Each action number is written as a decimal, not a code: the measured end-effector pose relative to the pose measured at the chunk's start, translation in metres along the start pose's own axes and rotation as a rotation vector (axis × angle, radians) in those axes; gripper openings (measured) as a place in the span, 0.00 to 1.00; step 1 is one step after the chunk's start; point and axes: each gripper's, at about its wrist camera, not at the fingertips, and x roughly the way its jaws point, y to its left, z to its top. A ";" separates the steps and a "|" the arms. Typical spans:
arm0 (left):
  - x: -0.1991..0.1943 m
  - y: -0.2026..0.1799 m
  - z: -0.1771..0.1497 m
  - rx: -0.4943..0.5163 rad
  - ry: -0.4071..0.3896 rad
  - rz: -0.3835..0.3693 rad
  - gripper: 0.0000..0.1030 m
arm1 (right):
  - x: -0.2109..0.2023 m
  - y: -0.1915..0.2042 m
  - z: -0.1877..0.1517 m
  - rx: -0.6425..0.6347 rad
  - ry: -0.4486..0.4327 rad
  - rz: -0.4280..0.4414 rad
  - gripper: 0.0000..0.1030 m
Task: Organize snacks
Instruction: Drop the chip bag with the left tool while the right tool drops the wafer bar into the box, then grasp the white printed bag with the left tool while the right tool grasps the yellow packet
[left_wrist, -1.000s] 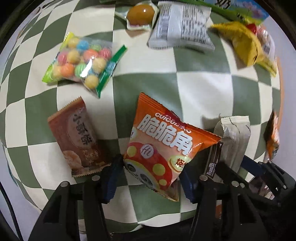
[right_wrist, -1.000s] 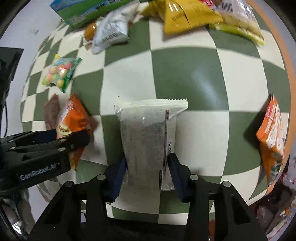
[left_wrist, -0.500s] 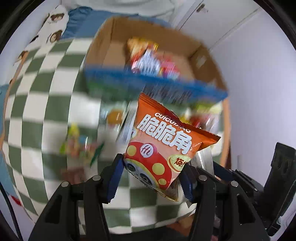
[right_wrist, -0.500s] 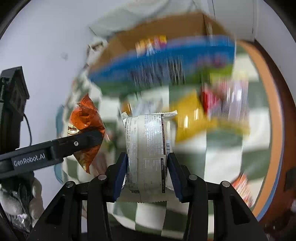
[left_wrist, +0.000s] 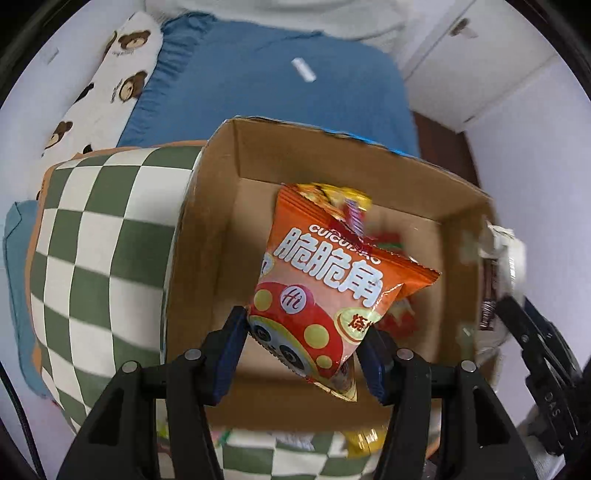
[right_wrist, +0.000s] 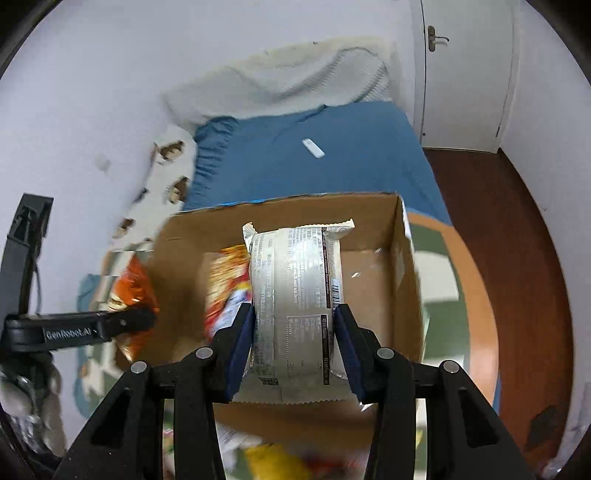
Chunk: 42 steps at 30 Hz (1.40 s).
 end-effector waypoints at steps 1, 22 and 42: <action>0.008 0.002 0.008 -0.007 0.010 0.014 0.53 | 0.011 -0.004 0.009 -0.004 0.017 -0.015 0.46; 0.063 0.002 0.014 0.047 0.098 0.079 0.94 | 0.101 -0.022 0.013 0.065 0.264 -0.132 0.98; -0.045 -0.013 -0.082 0.118 -0.196 0.044 0.94 | -0.003 0.006 -0.047 0.077 0.120 -0.094 0.98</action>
